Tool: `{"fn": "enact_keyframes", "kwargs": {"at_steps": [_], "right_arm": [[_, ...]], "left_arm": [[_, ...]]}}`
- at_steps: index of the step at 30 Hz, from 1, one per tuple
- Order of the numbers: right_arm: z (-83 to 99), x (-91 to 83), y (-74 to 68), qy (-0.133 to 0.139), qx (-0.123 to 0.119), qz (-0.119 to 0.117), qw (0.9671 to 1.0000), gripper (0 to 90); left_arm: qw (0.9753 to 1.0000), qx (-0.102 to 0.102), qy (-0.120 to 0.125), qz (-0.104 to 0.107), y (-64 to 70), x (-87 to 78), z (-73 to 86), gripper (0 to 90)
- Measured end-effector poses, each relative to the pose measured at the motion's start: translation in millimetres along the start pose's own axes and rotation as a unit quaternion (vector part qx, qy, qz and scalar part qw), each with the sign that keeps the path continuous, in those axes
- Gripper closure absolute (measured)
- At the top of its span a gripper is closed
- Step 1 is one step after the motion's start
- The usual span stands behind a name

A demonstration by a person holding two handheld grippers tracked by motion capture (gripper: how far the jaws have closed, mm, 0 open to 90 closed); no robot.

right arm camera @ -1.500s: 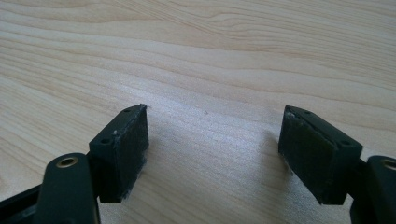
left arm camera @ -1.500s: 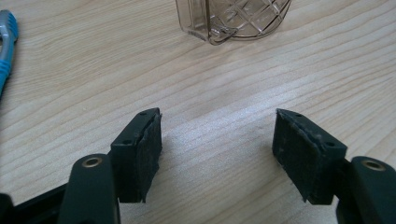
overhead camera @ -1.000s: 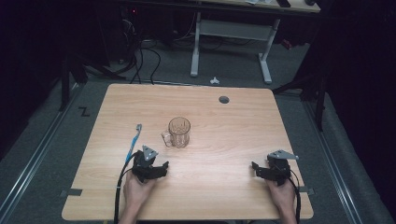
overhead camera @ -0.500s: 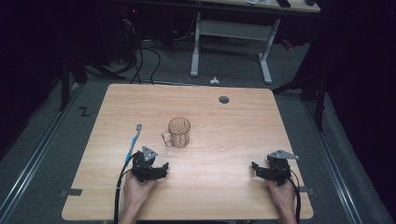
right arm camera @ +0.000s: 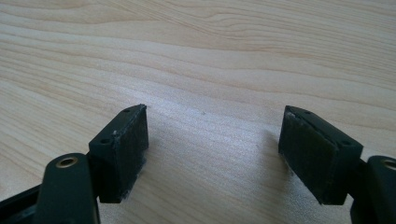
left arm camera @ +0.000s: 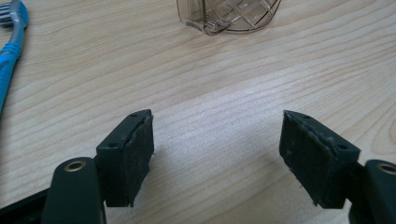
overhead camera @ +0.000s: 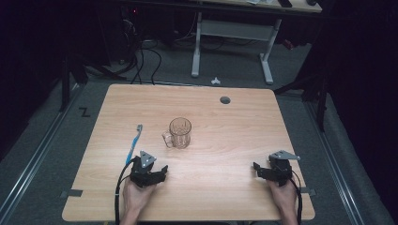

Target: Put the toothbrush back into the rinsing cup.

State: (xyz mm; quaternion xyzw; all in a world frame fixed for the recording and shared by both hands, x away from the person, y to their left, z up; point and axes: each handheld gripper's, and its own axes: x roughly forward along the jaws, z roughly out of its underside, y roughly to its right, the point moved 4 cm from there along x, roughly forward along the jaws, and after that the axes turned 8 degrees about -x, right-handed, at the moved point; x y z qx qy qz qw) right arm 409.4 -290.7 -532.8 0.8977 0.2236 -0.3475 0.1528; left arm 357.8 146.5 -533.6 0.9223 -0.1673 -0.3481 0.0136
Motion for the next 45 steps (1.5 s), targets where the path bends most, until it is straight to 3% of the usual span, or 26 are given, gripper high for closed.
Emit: {"fn": "enact_keyframes", "kwargs": {"at_steps": [5,9,14,16,22,29,33,40,43,45], "right_arm": [[0.0,0.0,0.0,0.0,0.0,0.0,1.0,24.3],[0.0,0.0,0.0,0.0,0.0,0.0,1.0,24.2],[-0.2,0.2,0.0,0.0,-0.001,-0.001,1.0,24.2],[-0.1,0.1,-0.1,0.0,-0.003,-0.002,1.0,24.2],[0.0,0.0,-0.3,0.0,-0.003,-0.003,1.0,24.2],[0.0,0.0,-0.3,0.0,-0.003,-0.003,1.0,24.2],[-0.1,0.1,-0.3,0.001,-0.004,-0.003,1.0,24.2],[-0.4,0.4,-0.2,0.0,-0.004,-0.002,1.0,24.2],[-0.4,0.5,0.0,0.0,-0.002,-0.001,1.0,24.2],[-0.4,0.5,0.0,0.0,-0.002,-0.001,1.0,24.2]], "left_arm": [[1.0,-0.003,-0.005,-0.003,-2.5,-7.4,4.5,27.3],[0.9997,0.011,-0.009,-0.02,-3.4,-14.4,5.3,28.5],[0.9996,0.005,-0.015,-0.023,-11.4,-18.9,1.7,29.8],[0.9995,0.001,-0.025,-0.018,-12.7,-21.4,1.8,35.2],[0.9994,-0.024,-0.015,-0.018,-20.4,-33.7,-1.7,38.3],[0.9991,-0.024,-0.033,-0.012,-31.6,-39.6,1.4,43.2],[0.9987,-0.042,-0.029,-0.004,-38.1,-42.4,1.2,44.2],[0.9982,-0.047,-0.026,-0.026,-48.8,-49.1,1.9,45.0],[0.9976,-0.045,-0.039,-0.035,-53.7,-51.8,1.7,46.1],[0.9969,-0.055,-0.043,-0.035,-58.1,-54.7,-0.1,49.7]]}}
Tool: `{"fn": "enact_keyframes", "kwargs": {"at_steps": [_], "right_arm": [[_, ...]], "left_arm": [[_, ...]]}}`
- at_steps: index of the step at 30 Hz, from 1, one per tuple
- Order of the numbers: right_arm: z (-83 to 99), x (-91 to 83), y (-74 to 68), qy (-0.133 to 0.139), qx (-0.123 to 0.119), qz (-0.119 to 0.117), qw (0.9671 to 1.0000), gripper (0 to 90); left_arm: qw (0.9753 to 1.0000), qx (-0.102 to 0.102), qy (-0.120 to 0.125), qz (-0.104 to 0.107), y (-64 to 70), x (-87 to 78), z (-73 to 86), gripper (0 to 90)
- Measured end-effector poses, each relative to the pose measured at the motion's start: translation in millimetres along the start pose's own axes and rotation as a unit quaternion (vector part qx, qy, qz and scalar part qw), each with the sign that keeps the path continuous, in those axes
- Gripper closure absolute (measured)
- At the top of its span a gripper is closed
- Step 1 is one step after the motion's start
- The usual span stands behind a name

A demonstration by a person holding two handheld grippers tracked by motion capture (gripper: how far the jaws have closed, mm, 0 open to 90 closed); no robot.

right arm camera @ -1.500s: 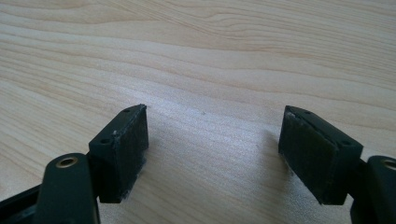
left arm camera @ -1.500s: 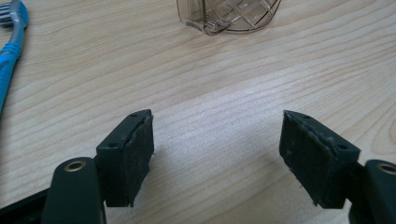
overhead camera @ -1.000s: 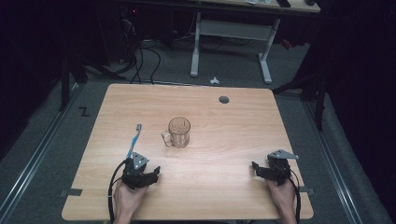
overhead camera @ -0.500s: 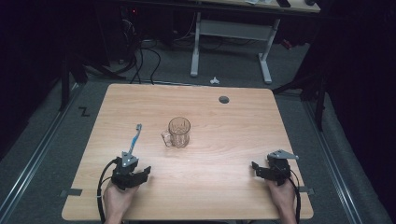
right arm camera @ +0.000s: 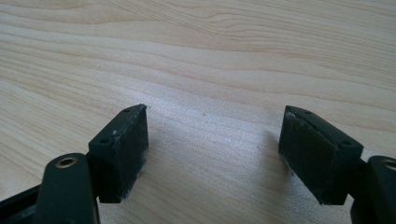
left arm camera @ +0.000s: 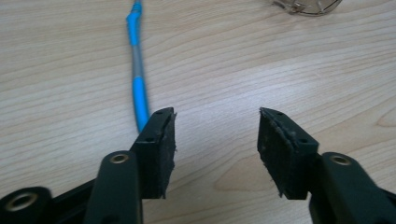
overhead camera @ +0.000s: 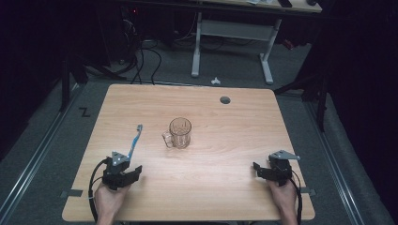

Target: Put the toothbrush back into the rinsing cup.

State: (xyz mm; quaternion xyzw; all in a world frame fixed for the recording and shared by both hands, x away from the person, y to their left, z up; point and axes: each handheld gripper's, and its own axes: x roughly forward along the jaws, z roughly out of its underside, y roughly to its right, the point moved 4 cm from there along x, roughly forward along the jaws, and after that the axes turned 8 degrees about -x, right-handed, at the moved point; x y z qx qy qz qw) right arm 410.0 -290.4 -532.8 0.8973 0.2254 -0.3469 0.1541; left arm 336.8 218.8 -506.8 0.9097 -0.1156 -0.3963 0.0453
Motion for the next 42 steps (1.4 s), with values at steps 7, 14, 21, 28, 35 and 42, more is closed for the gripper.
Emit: {"fn": "enact_keyframes", "kwargs": {"at_steps": [7,14,21,28,35,42], "right_arm": [[0.0,0.0,0.0,0.0,0.0,0.0,1.0,24.2],[0.2,-0.3,-0.2,0.0,0.0,-0.001,1.0,24.5],[0.2,-0.3,-0.1,0.0,-0.001,-0.001,1.0,24.4],[0.2,-0.3,0.0,0.0,0.0,-0.001,1.0,24.8],[0.3,-0.4,0.1,0.0,0.0,0.0,1.0,25.0],[0.3,-0.5,0.2,0.0,0.001,0.0,1.0,25.6]], "left_arm": [[0.9997,-0.017,-0.004,-0.018,-15.8,-5.2,-3.3,51.6],[0.9997,-0.011,-0.01,-0.02,-22.3,-5.5,-8.9,50.7],[0.9995,-0.011,-0.008,-0.027,-29.1,-10.7,-19.6,51.2],[0.9995,-0.011,-0.015,-0.026,-32.3,-8.2,-23.4,50.6],[0.9993,-0.004,-0.01,-0.035,-34.9,-7.6,-33.9,49.1],[0.9996,-0.001,-0.011,-0.026,-34.1,-6.5,-48.3,46.9]]}}
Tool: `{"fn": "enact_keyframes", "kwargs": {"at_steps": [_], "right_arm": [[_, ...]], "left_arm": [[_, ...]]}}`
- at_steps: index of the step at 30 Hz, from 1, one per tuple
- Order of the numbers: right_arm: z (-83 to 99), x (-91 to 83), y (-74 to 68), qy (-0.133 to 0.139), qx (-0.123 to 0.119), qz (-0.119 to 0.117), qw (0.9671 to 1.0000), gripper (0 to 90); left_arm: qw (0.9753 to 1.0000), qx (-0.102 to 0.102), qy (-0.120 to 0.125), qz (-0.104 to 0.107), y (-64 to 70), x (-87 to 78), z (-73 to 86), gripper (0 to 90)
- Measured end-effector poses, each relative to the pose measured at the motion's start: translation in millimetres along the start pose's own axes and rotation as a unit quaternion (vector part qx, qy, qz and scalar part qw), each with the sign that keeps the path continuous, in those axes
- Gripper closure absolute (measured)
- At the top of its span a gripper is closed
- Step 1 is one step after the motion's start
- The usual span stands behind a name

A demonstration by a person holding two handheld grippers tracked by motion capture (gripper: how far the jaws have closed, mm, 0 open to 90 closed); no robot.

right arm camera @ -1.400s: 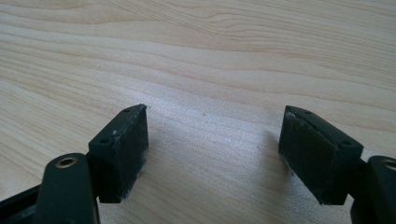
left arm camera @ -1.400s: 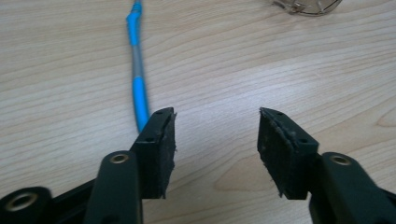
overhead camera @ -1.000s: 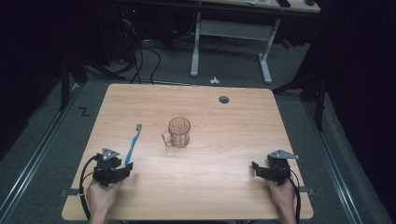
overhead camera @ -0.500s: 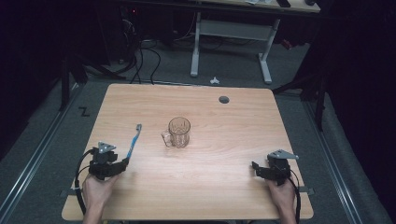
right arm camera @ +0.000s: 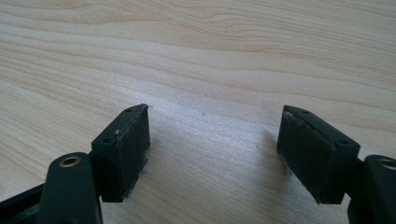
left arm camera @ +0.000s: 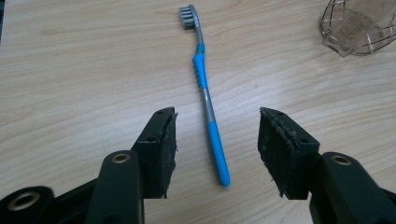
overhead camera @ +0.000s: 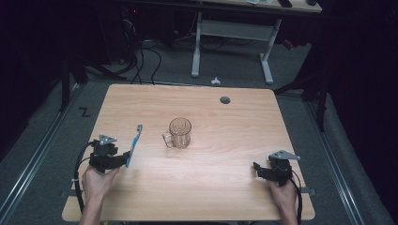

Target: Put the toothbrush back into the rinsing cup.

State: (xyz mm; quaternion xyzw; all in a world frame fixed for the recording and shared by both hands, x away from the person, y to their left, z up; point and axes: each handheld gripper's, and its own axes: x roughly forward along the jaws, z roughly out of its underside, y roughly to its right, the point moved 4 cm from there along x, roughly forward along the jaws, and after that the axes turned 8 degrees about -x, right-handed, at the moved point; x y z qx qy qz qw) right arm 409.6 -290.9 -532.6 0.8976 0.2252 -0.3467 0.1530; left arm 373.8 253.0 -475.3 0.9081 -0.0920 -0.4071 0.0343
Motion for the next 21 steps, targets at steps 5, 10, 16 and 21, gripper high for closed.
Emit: {"fn": "enact_keyframes", "kwargs": {"at_steps": [5,10,16,21], "right_arm": [[0.0,0.1,0.2,0.0,-0.002,0.0,1.0,25.6],[0.0,0.0,0.0,0.0,-0.001,0.0,1.0,25.6],[0.2,-0.3,-0.5,0.001,-0.003,-0.001,1.0,26.5],[0.2,-0.4,-0.6,0.001,-0.002,0.0,1.0,26.5]], "left_arm": [[1.0,0.005,-0.004,-0.002,0.7,0.2,-9.4,46.6],[0.9998,0.013,-0.012,-0.009,0.6,1.7,-17.0,46.6],[0.9996,0.023,-0.016,-0.008,3.5,3.3,-24.7,46.6],[0.9991,0.037,-0.021,-0.01,6.9,5.9,-34.6,47.3]]}}
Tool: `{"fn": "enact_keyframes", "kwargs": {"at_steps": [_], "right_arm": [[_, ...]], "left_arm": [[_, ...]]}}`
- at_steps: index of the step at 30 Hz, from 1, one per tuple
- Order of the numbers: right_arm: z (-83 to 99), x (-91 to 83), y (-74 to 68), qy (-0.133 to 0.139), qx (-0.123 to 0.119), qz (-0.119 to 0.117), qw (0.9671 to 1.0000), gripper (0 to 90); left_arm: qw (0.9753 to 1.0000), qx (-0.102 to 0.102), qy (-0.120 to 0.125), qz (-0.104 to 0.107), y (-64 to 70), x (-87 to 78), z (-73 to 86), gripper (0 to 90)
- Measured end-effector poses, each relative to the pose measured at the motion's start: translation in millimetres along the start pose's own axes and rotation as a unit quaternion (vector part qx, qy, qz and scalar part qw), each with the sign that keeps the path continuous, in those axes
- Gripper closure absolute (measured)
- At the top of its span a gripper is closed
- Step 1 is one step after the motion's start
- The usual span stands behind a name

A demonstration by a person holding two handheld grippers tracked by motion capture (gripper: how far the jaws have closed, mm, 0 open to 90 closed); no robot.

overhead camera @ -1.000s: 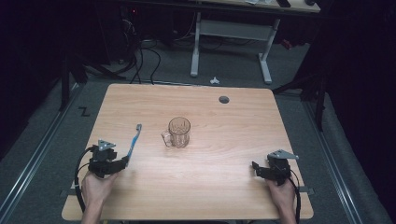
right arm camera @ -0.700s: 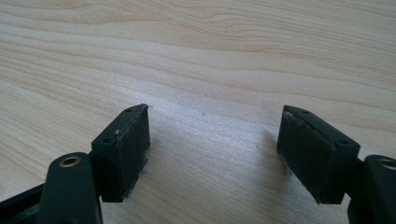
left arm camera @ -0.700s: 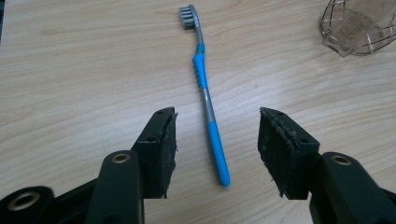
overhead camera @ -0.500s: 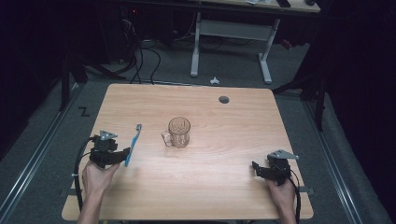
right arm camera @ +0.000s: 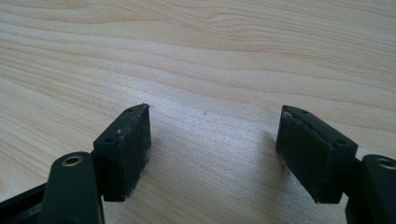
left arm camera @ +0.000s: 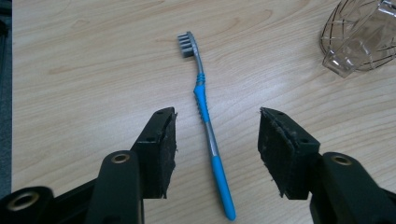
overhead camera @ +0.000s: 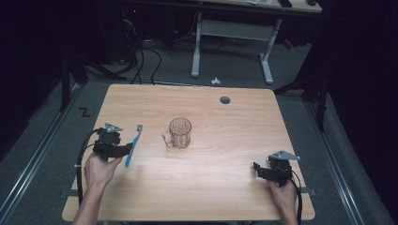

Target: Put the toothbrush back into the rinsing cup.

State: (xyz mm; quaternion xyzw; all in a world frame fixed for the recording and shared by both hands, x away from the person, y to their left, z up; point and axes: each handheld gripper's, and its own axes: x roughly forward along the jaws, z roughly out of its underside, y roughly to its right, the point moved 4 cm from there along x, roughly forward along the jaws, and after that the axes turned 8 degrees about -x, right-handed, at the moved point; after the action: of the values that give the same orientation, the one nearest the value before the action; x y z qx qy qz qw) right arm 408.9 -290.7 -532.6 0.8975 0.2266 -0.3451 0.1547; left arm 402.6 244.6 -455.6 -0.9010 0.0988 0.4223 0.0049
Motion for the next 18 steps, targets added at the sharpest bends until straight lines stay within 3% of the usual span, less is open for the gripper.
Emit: {"fn": "enact_keyframes", "kwargs": {"at_steps": [9,18], "right_arm": [[0.1,-0.2,-0.4,0.0,0.001,0.001,1.0,26.6],[0.1,-0.4,-0.7,0.0,-0.001,0.001,1.0,27.8]], "left_arm": [[0.9997,0.013,-0.017,-0.014,1.5,7.7,-13.7,46.5],[0.9989,0.034,-0.033,-0.004,6.4,16.1,-25.3,52.4]]}}
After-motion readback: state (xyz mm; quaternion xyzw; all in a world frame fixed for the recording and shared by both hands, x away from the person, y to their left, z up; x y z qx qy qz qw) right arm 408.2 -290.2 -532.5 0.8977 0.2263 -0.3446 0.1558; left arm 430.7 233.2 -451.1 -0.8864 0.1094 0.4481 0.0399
